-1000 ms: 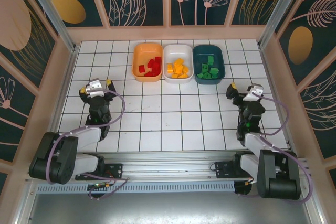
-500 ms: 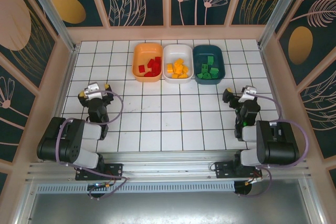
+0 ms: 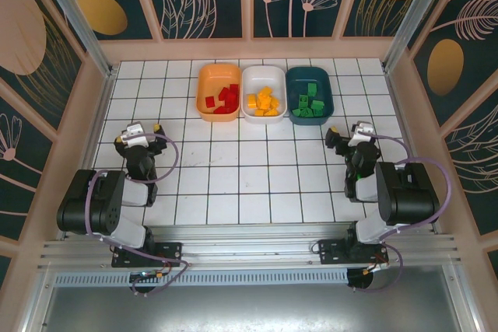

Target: Sort the legos into containers by color

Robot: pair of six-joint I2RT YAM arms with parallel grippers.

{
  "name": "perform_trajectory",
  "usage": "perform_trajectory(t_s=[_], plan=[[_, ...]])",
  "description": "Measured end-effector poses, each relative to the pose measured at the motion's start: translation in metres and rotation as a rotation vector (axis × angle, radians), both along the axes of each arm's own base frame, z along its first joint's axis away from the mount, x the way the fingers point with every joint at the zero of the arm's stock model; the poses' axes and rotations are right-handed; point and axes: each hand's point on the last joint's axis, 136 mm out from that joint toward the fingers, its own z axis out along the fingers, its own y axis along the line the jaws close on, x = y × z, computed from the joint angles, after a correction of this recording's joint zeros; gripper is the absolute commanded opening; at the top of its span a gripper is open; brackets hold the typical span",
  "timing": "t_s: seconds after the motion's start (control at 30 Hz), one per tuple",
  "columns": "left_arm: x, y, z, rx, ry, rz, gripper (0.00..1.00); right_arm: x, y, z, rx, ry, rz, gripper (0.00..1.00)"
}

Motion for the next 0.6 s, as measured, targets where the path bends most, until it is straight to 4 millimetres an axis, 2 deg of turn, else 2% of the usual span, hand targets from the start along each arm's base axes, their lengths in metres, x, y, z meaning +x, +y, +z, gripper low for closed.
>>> perform_trajectory(t_s=[0.6], plan=[[0.0003,-0.0001,0.0028,-0.003,-0.013,0.000,0.99,0.0006,-0.0002,0.0008,0.000,-0.002,0.000,0.99]])
